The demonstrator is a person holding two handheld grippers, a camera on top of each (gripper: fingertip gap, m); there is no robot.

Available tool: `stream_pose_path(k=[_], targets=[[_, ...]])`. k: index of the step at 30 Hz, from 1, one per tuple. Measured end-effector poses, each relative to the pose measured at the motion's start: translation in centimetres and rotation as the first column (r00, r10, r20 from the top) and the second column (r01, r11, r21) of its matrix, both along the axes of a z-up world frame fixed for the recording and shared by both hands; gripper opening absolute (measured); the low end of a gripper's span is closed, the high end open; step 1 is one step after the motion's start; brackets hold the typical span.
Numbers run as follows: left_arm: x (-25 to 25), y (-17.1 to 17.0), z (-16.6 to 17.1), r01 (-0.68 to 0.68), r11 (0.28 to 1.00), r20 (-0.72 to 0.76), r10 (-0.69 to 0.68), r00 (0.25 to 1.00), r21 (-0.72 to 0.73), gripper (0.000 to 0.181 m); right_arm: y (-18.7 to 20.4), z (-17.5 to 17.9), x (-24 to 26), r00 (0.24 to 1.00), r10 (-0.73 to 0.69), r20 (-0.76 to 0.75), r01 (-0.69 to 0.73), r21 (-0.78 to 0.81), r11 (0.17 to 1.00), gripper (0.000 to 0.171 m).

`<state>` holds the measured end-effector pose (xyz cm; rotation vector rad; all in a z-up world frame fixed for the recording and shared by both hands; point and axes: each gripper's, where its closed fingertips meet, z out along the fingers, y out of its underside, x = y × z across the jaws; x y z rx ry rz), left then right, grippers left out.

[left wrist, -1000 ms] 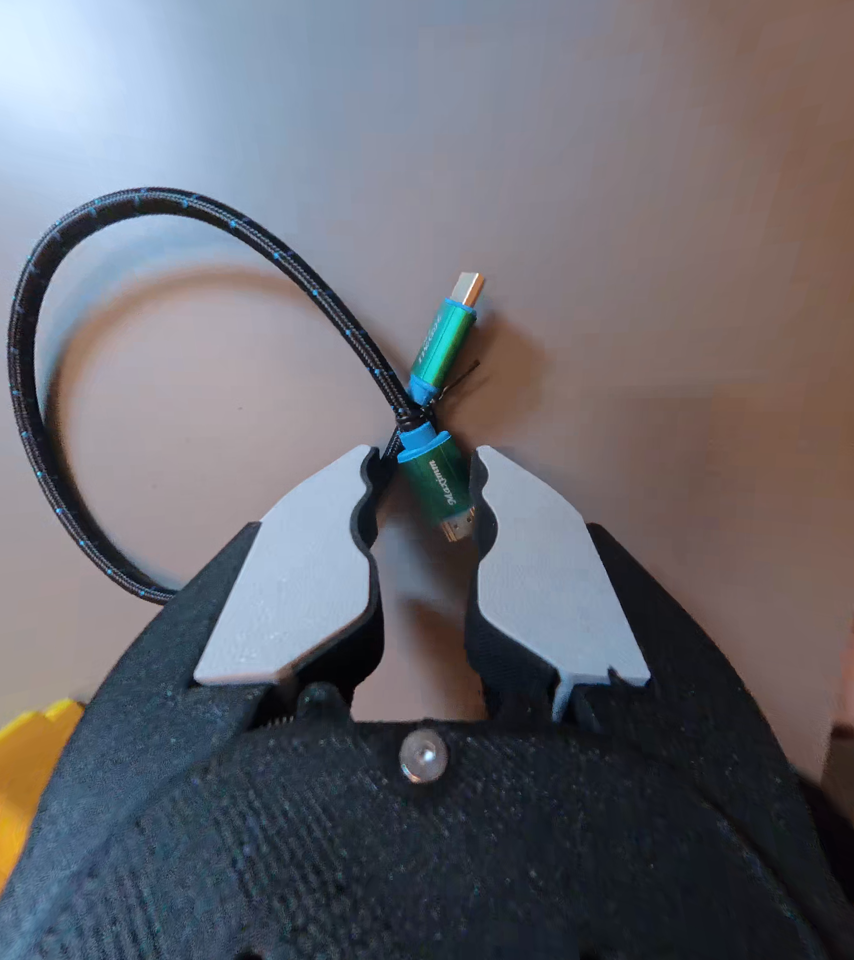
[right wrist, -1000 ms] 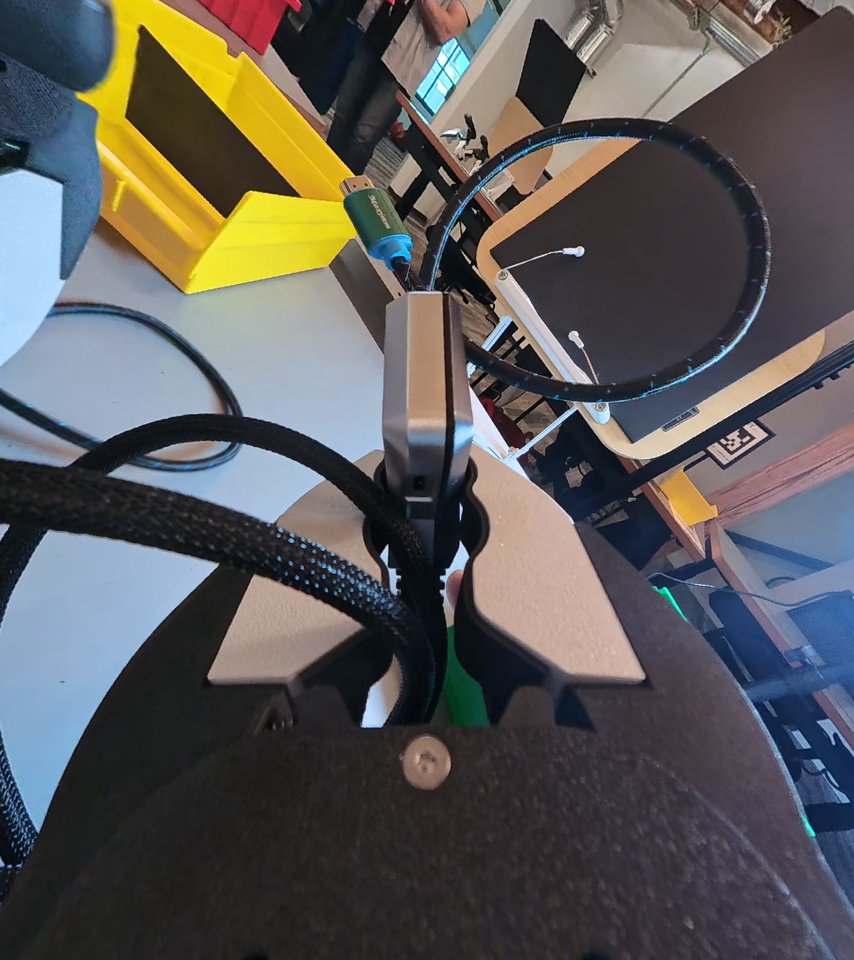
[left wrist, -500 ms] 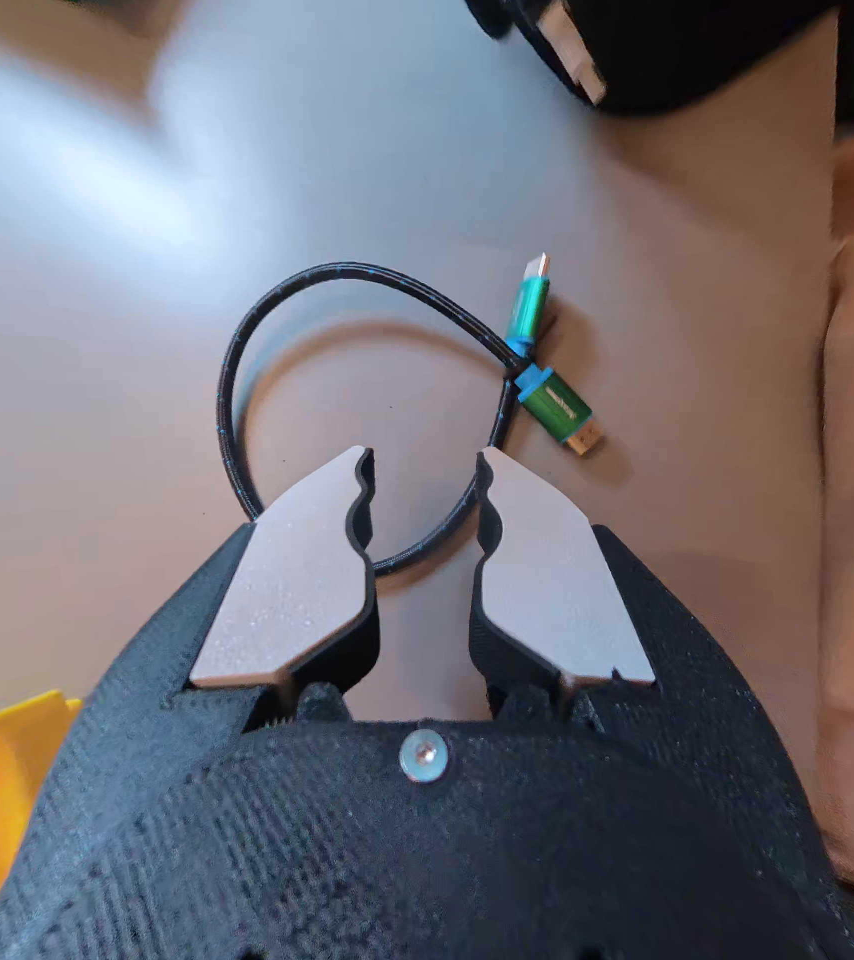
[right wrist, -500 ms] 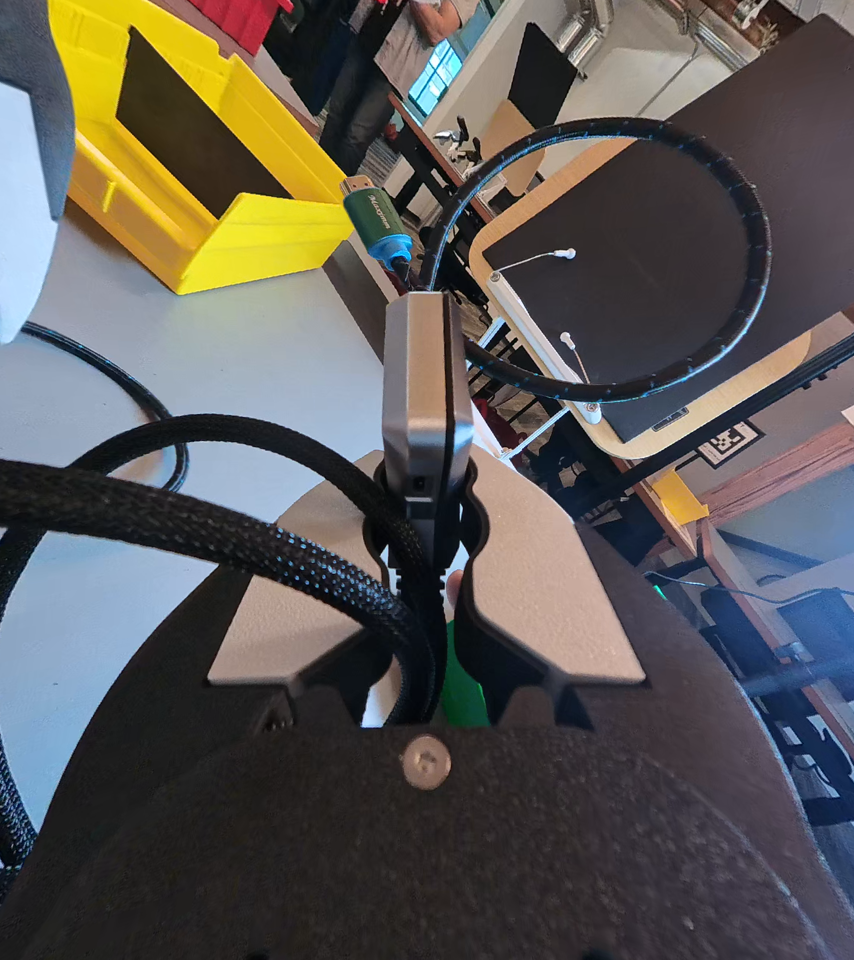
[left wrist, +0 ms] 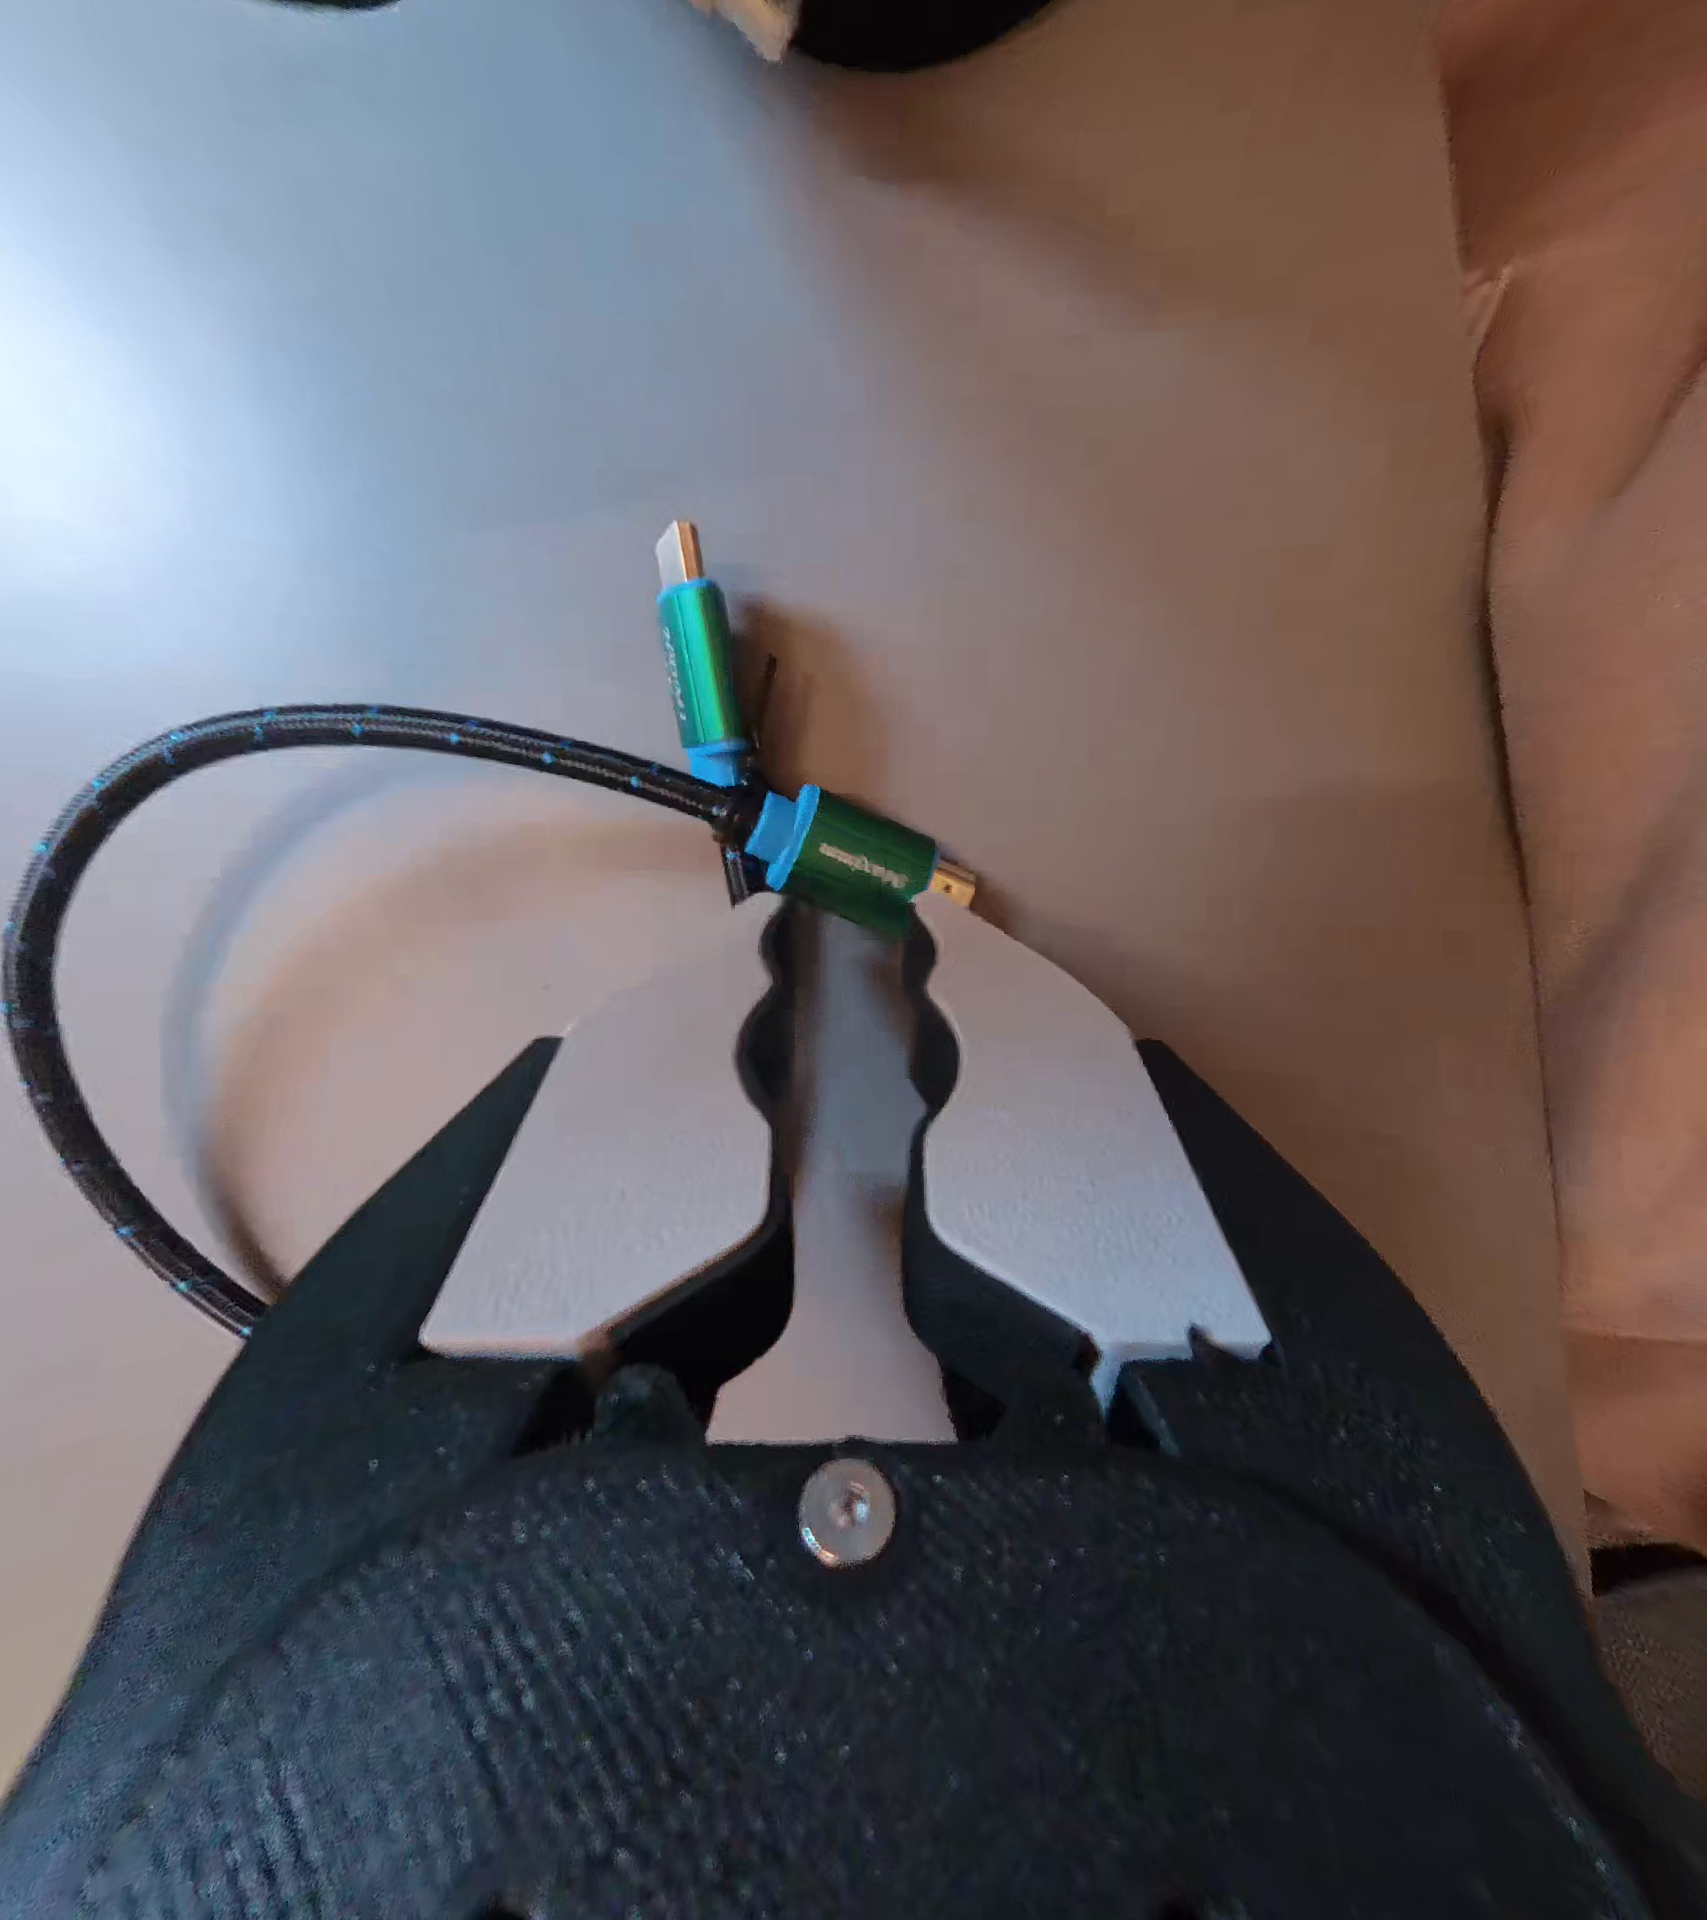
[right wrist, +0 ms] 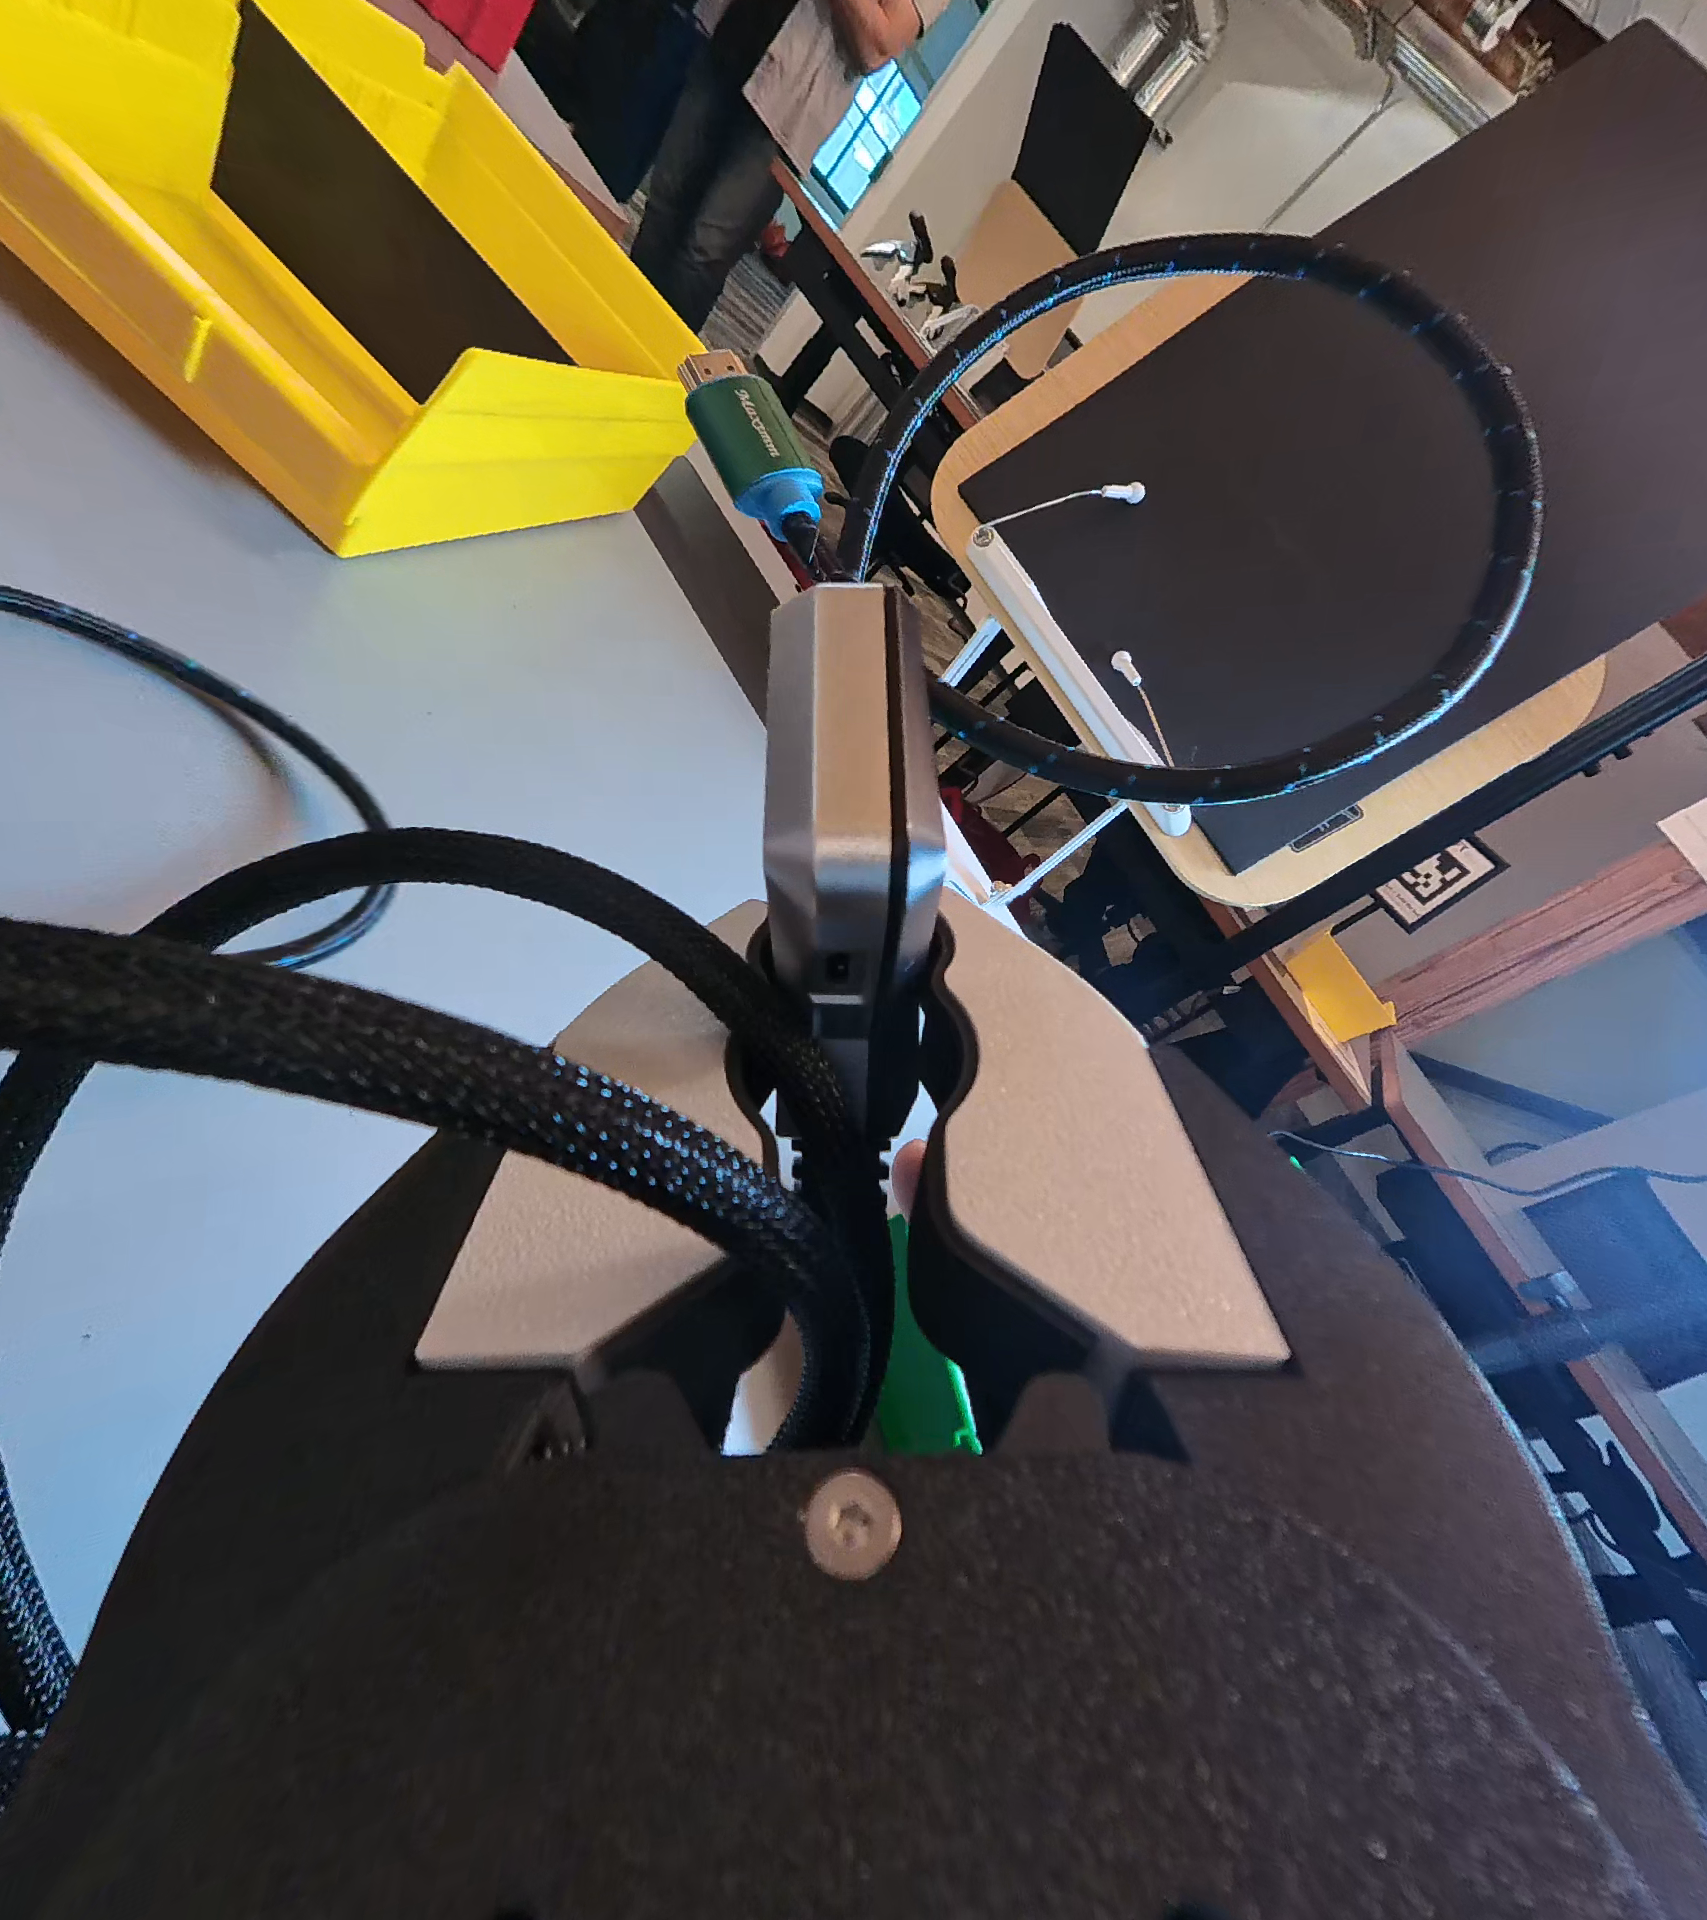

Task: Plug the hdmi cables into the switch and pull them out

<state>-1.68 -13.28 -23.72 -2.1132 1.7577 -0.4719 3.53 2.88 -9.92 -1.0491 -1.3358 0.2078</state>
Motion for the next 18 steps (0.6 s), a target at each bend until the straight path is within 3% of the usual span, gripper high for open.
stream_pose_path(k=[1,4,6,12,14,18], targets=[[-0.2,0.6,0.0,-0.047,0.999,0.001,0.047,0.999,0.010,0.002,0.0,0.0,0.1,1.000,0.000,-0.002,0.000,-0.001,1.000,0.023],[-0.2,2.4,0.7,-0.216,0.976,0.100,0.216,0.971,-0.018,0.000,0.2,0.1,0.3,1.000,-0.001,-0.008,0.001,-0.007,1.000,0.023],[-0.4,3.1,1.5,-0.248,0.968,0.172,0.249,0.953,-0.028,0.011,0.2,0.1,0.4,1.000,-0.003,-0.010,0.003,-0.007,1.000,0.023],[-2.2,2.0,0.2,-0.108,0.990,0.036,0.105,0.994,0.092,0.035,0.2,0.0,0.2,1.000,-0.003,-0.006,0.003,-0.012,1.000,0.023],[-1.9,2.0,-0.6,-0.060,0.985,-0.003,0.062,0.998,0.161,0.033,0.2,-0.1,0.2,1.000,-0.003,-0.002,0.003,-0.010,1.000,0.023],[-1.2,3.0,-0.4,-0.051,0.962,-0.005,0.054,0.999,0.267,0.007,0.1,-0.1,0.1,1.000,-0.001,-0.004,0.001,-0.011,1.000,0.023]])
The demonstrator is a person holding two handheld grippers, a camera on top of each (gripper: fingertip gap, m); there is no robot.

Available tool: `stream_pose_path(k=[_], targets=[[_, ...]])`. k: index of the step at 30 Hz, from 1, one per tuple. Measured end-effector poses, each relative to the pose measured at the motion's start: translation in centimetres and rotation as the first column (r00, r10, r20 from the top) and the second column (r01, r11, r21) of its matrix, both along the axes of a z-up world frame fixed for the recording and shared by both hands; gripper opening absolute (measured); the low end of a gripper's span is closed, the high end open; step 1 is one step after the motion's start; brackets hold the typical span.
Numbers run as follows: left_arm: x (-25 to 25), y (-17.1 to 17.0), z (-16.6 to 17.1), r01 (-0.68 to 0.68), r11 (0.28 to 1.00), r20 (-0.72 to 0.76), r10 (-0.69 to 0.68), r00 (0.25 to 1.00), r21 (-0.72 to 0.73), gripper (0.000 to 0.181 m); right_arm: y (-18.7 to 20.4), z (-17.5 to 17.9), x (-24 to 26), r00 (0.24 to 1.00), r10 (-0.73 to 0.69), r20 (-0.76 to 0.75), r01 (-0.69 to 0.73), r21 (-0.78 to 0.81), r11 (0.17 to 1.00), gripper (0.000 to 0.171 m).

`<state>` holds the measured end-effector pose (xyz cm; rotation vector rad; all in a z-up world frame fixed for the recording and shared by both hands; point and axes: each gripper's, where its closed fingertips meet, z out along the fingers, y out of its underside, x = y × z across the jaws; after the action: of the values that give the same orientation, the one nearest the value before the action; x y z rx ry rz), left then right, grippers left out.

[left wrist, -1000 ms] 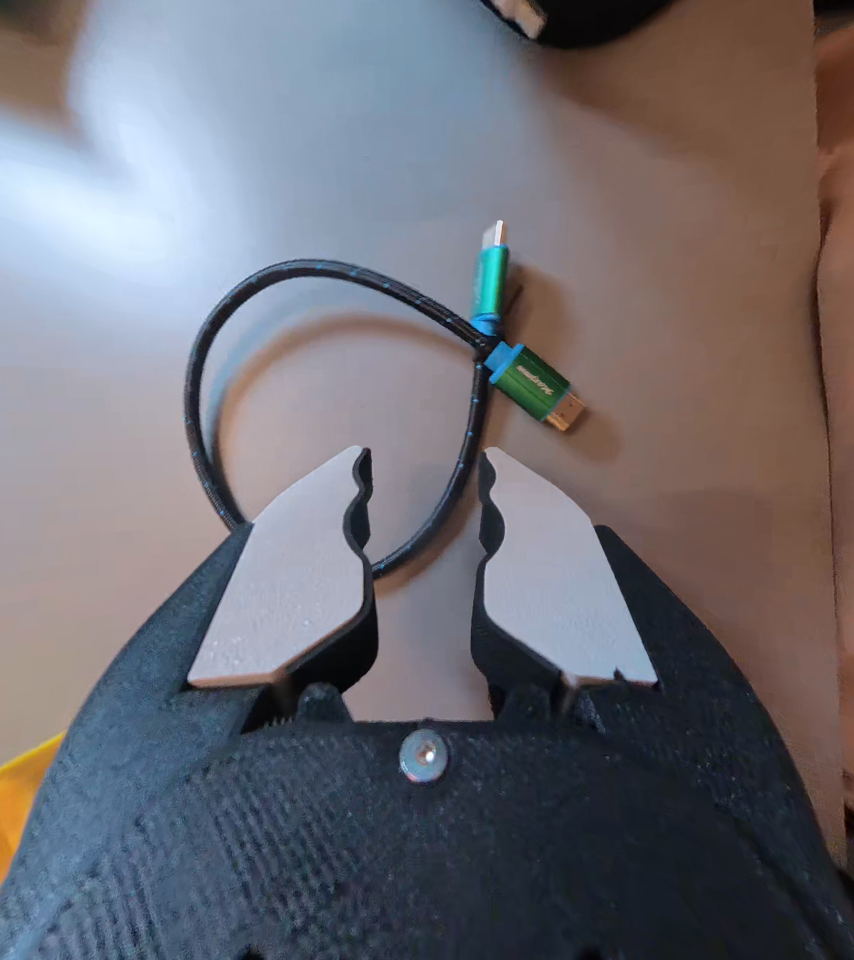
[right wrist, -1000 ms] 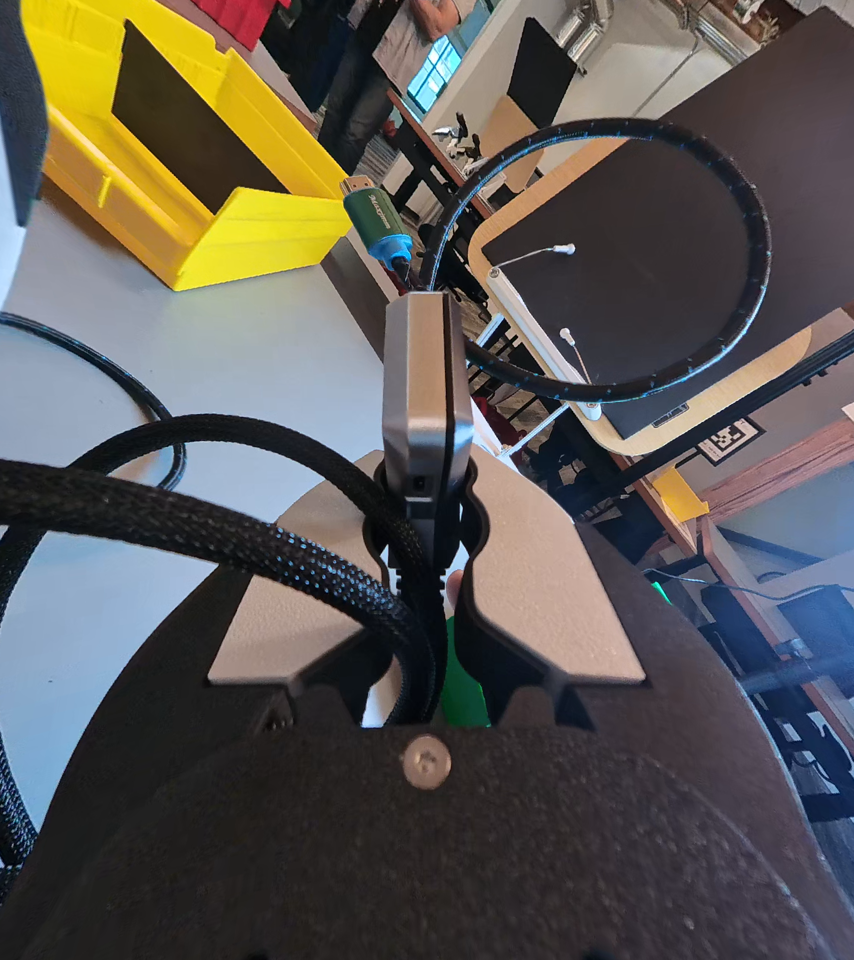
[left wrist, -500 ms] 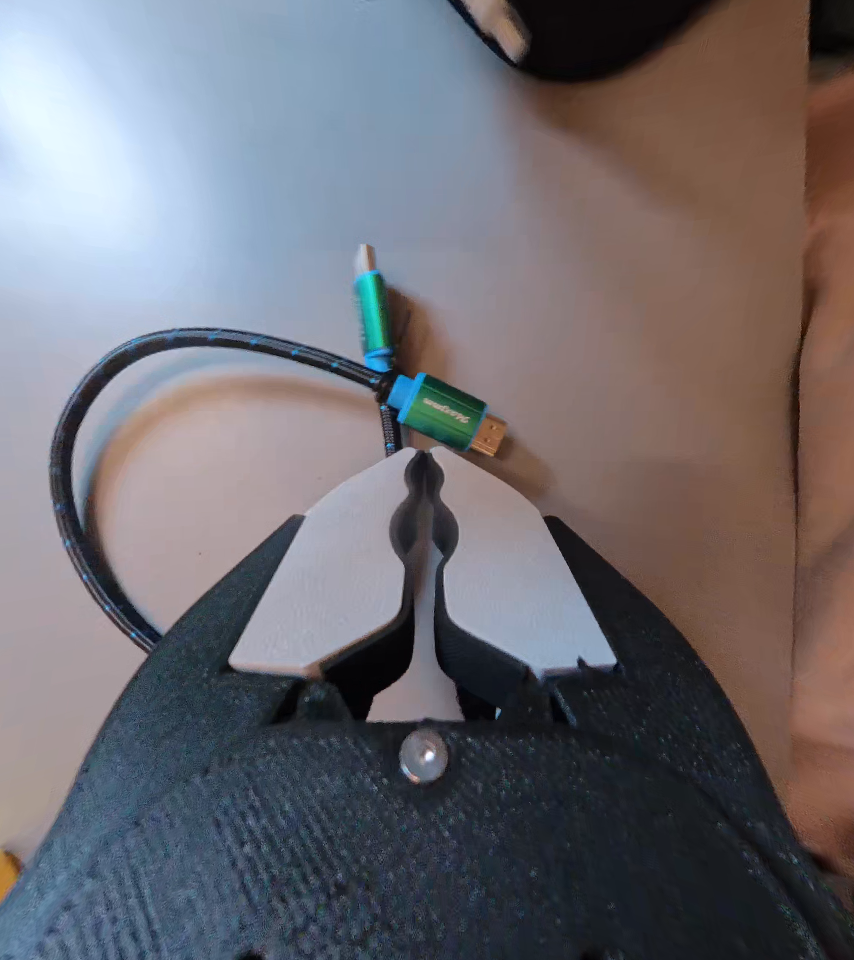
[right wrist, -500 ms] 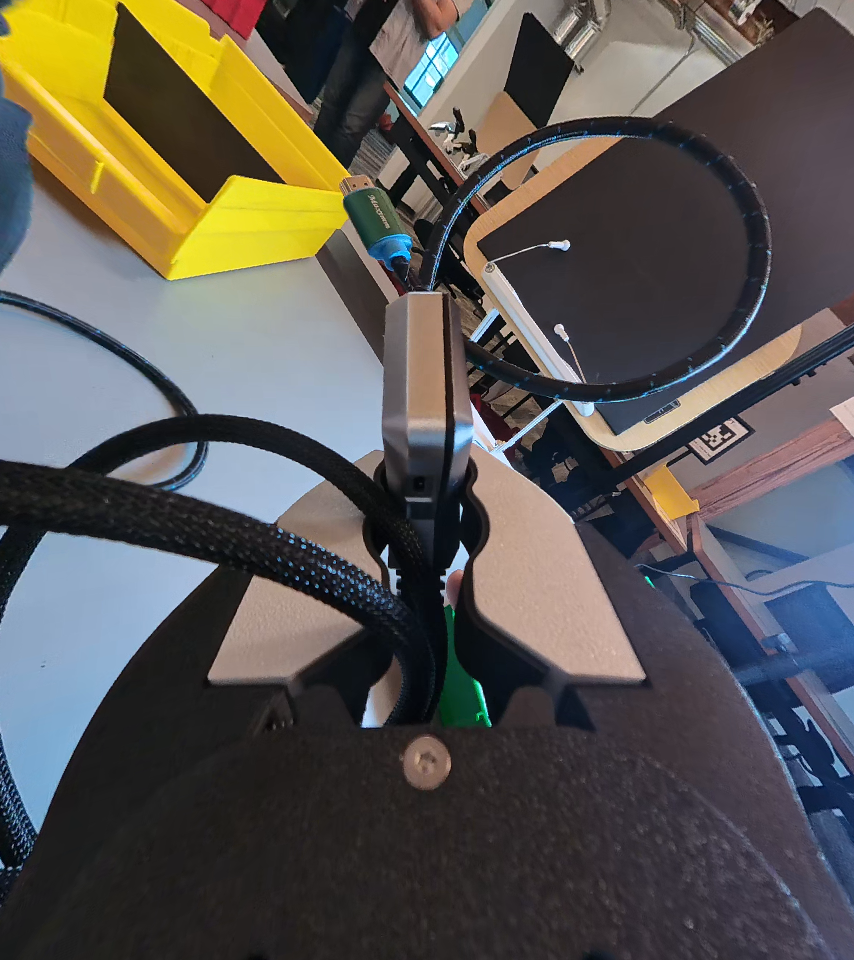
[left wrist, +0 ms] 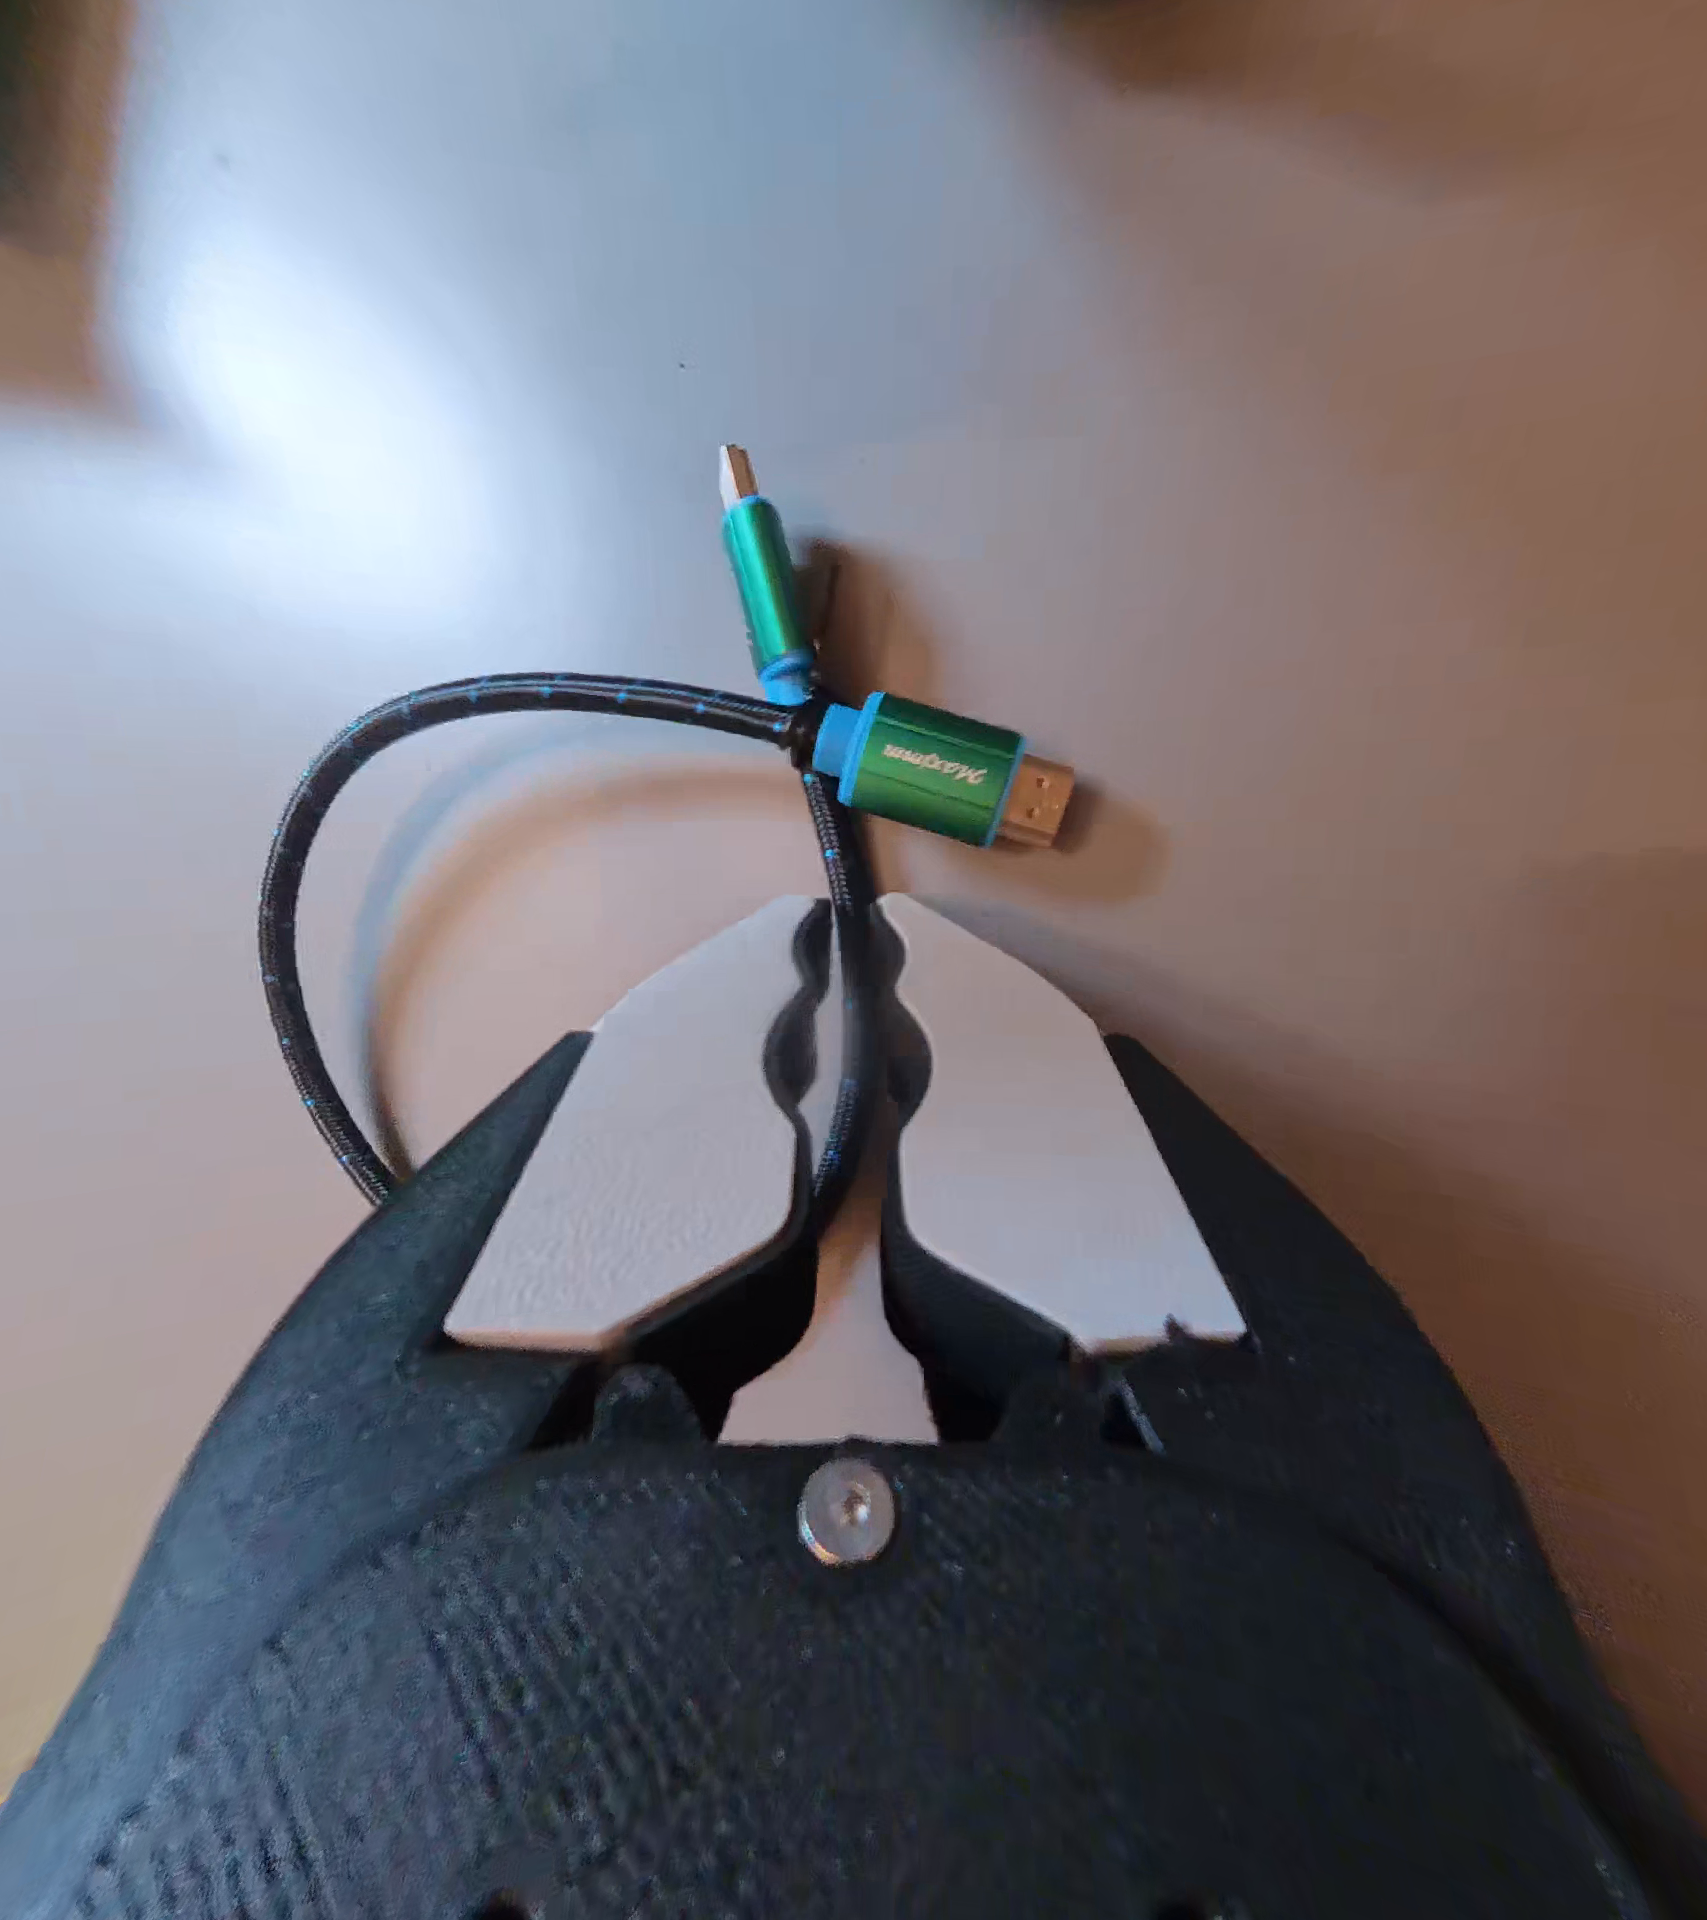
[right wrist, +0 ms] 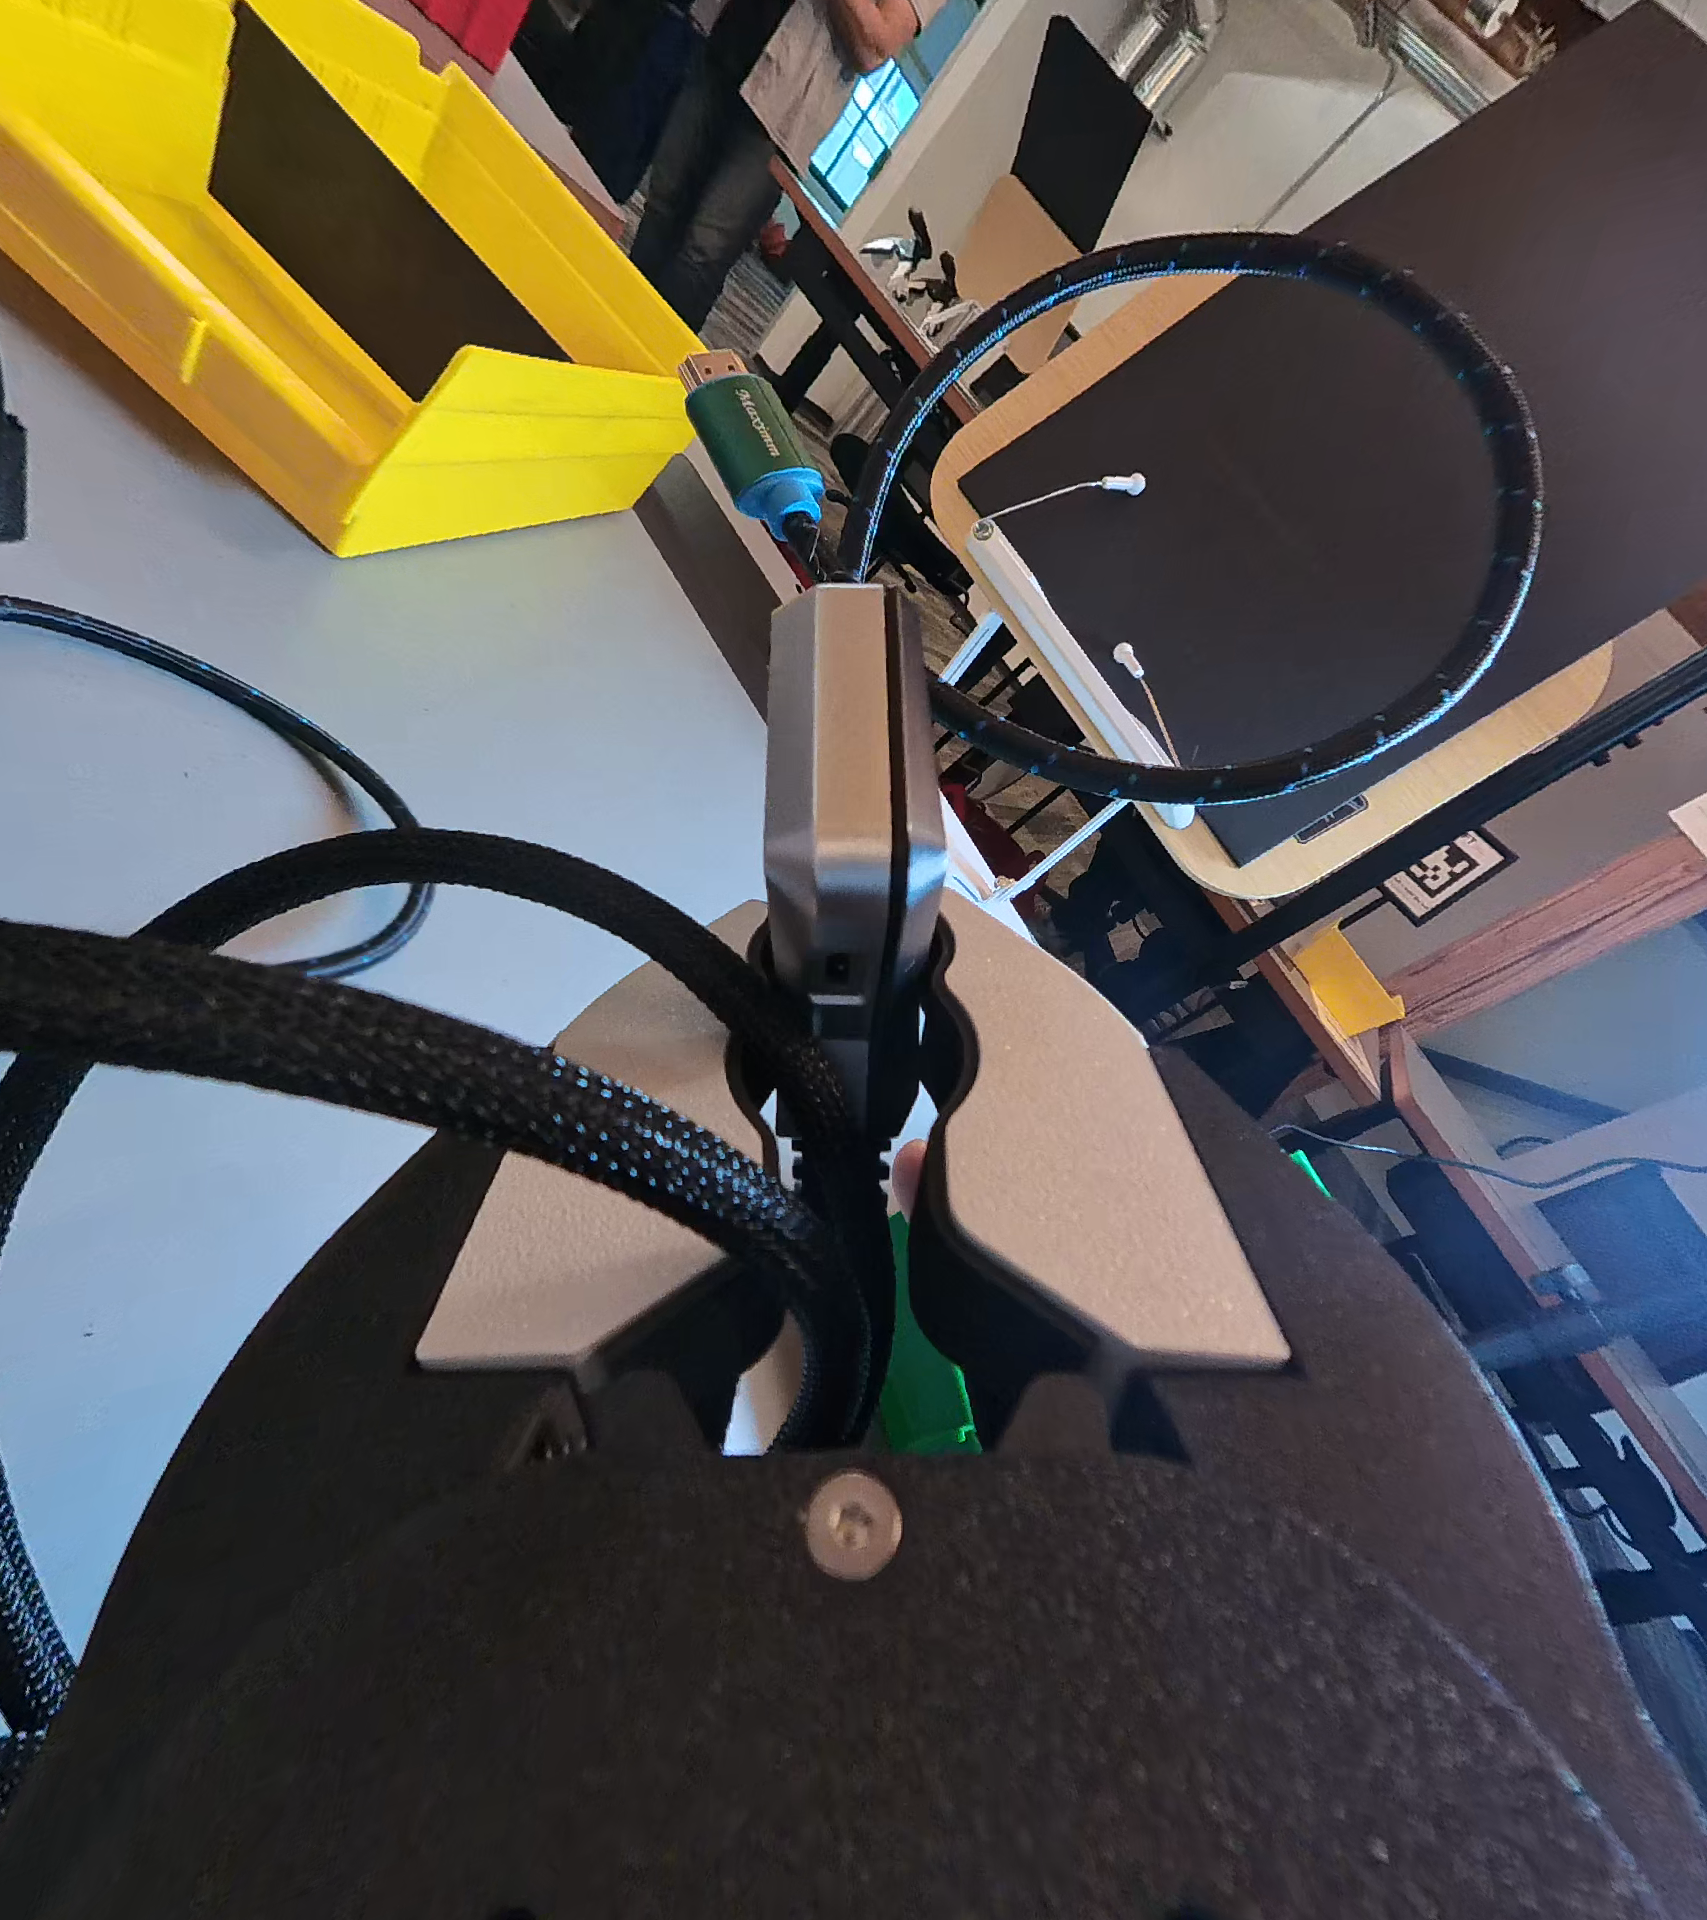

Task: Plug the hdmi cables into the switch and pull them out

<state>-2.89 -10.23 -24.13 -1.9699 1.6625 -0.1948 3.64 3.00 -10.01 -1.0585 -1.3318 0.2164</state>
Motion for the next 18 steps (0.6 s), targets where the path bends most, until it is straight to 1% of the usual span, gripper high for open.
stream_pose_path(k=[1,2,4,6,8,10,11,13,15,17,18], targets=[[0.1,0.1,0.1,-0.004,1.000,0.008,0.004,1.000,0.001,0.001,0.0,0.0,0.0,1.000,0.000,0.001,0.000,0.000,1.000,0.023],[0.1,0.3,0.3,-0.020,1.000,0.022,0.020,1.000,-0.003,0.000,0.0,0.0,0.0,1.000,-0.001,0.002,0.001,0.002,1.000,0.023],[-0.2,0.5,0.6,-0.068,0.997,0.038,0.069,0.997,-0.027,0.000,0.1,0.0,0.1,1.000,-0.002,0.001,0.002,0.003,1.000,0.023],[-0.6,1.1,0.9,-0.125,0.992,0.050,0.125,0.991,-0.021,0.000,0.1,0.1,0.2,1.000,-0.002,-0.002,0.002,0.001,1.000,0.023],[-0.7,1.0,0.9,-0.134,0.990,0.063,0.136,0.989,-0.034,0.000,0.1,0.0,0.2,1.000,-0.003,-0.001,0.003,0.001,1.000,0.023],[-0.5,0.7,1.2,-0.080,0.997,0.074,0.080,0.994,-0.004,0.002,0.1,0.0,0.1,1.000,-0.002,0.000,0.002,0.000,1.000,0.023],[-0.4,0.7,1.3,-0.044,0.999,0.065,0.043,0.997,0.023,0.012,0.1,0.0,0.1,1.000,-0.001,0.001,0.001,-0.001,1.000,0.023],[-0.4,0.9,1.7,0.027,0.996,0.008,-0.028,1.000,0.082,0.019,0.1,-0.2,-0.1,1.000,0.001,0.004,-0.001,-0.004,1.000,0.023],[-0.2,1.5,2.2,0.120,0.982,-0.069,-0.111,0.991,0.146,0.022,0.1,-0.3,-0.2,1.000,0.002,0.010,-0.002,-0.005,1.000,0.024],[0.4,1.7,2.4,0.200,0.971,-0.120,-0.185,0.975,0.130,0.023,0.2,-0.3,-0.1,1.000,-0.011,0.017,0.011,0.001,1.000,0.023],[1.1,1.7,2.5,0.211,0.973,-0.096,-0.202,0.975,0.089,0.023,0.4,-0.2,0.1,1.000,-0.025,0.016,0.025,0.005,1.000,0.024]])
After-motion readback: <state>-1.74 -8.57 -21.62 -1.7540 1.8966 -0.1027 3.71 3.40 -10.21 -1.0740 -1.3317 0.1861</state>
